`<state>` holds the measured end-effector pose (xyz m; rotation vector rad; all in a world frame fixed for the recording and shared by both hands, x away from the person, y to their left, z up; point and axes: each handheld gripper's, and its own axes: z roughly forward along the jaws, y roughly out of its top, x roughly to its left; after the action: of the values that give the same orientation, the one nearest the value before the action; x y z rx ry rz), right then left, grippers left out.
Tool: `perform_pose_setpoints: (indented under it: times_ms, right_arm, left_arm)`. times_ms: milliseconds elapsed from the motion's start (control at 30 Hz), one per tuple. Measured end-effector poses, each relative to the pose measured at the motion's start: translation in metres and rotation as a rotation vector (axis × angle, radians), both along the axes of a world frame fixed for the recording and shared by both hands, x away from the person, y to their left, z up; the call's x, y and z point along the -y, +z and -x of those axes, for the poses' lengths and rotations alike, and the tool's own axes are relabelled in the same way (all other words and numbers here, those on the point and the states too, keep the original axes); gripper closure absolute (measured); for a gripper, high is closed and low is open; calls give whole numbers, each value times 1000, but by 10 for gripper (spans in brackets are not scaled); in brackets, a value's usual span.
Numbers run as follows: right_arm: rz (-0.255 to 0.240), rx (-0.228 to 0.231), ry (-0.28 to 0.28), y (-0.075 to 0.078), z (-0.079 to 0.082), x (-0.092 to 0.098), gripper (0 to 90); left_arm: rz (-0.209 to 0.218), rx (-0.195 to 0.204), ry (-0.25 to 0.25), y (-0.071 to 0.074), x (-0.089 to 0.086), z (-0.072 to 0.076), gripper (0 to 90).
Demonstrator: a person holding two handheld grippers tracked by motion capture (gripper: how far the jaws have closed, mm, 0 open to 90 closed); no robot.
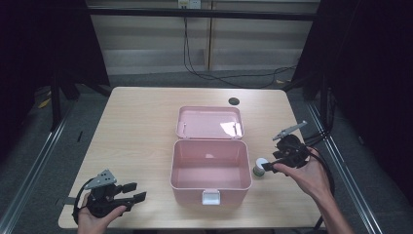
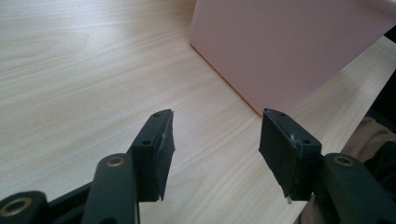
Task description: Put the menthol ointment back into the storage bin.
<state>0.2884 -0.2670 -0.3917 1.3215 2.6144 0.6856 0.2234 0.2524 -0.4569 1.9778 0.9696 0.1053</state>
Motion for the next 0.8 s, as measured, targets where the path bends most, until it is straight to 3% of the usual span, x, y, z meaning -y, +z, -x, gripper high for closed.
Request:
perform_pose_setpoints:
  times_ms: [33,300,367,567,800]
  right_arm:
    - [28,-20,20,1,-5,-3,355]
    - [101,-118,52,-2,-20,-13,377]
    - [134,-117,56,-3,-24,-17,380]
    - [144,-192,79,-4,-37,-22,367]
    - [212,-244,95,-10,-47,-29,408]
  left_arm:
    - [-8,4,-5,0,0,0,453]
    - [-15,12,-28,1,3,1,455]
    - [-15,15,-28,1,3,1,455]
    - [-8,10,-22,1,2,1,451]
    - [-12,4,-20,1,2,0,451]
